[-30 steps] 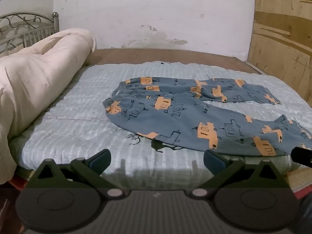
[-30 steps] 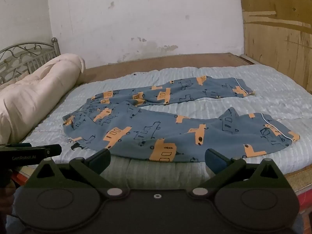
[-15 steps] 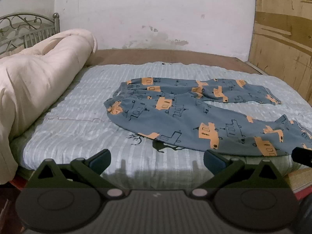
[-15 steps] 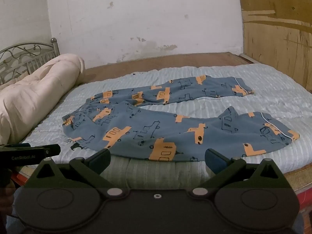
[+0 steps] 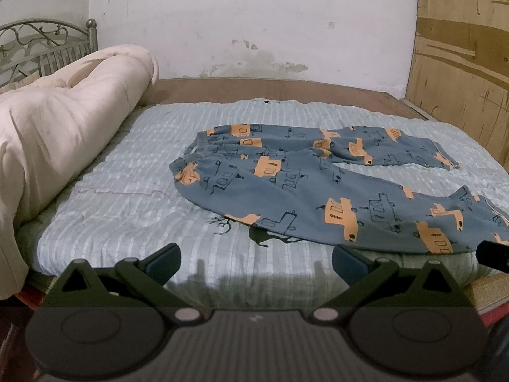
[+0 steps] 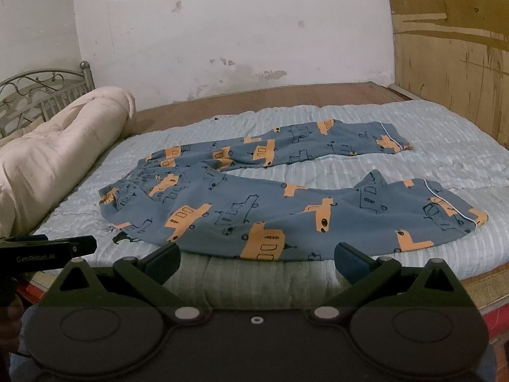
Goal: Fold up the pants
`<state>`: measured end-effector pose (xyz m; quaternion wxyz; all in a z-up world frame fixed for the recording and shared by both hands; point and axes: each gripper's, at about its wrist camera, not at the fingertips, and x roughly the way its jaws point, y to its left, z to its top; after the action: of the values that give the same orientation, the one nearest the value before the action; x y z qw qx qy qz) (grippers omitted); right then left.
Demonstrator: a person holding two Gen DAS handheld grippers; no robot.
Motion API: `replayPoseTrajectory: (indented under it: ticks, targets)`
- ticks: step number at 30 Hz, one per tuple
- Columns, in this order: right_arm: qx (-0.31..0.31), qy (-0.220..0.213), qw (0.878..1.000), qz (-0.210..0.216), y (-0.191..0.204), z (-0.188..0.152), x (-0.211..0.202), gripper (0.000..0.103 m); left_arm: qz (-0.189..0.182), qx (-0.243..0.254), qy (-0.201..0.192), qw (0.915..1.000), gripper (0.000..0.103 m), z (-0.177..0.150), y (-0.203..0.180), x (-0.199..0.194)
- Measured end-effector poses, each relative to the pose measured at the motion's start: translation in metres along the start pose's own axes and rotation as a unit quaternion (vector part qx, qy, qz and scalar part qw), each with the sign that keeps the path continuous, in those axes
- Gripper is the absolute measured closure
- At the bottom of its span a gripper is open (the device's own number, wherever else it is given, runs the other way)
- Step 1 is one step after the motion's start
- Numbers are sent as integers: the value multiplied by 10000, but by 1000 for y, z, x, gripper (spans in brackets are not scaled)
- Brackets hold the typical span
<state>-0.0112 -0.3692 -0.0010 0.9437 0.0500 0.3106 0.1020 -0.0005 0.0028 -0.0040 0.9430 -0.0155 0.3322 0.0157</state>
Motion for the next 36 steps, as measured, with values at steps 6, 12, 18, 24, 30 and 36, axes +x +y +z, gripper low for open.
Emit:
replayPoseTrajectory:
  ticks: [6, 12, 18, 24, 30, 36]
  targets:
    - [5, 12, 10000, 2, 0, 0, 1, 1, 22, -10, 47, 10000, 0, -1, 0, 2]
    - [11, 41, 10000, -3, 0, -1, 3, 1, 4, -39, 121, 9999, 0, 1, 1, 5]
    - [7, 94, 10000, 15, 0, 0, 7, 1, -5, -60, 202, 9998, 0, 0, 1, 10]
    - [-1, 160, 9999, 21, -2, 1, 13, 1, -48, -6, 281, 9996, 0, 2, -2, 15]
    - [-9, 249, 9997, 27, -3, 1, 20, 1, -97, -3, 457, 9989, 0, 2, -3, 24]
    - [-16, 311, 9995, 16, -3, 2, 26, 1, -97, 32, 534, 9985, 0, 5, -4, 28]
